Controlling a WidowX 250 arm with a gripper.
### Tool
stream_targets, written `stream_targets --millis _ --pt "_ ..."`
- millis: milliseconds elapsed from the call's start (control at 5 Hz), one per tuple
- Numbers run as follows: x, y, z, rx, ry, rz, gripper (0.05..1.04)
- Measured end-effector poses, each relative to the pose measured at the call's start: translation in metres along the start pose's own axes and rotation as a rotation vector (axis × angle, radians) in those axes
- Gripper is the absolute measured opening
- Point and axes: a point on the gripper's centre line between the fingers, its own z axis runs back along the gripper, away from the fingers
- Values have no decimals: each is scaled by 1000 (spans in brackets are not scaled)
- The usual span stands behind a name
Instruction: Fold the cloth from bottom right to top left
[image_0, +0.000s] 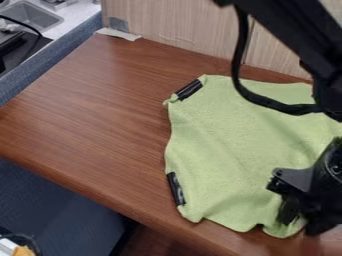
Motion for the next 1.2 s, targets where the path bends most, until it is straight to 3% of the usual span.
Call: stream_targets --millis 200,400,800,1200 --pt "-1 7 0 6 2 19 176" --pt "0 11 7 -7 -10 28 78" --pt "8 19 36 -77 -68 44 63" --pt "53 73 64 -91 -108 228 63"
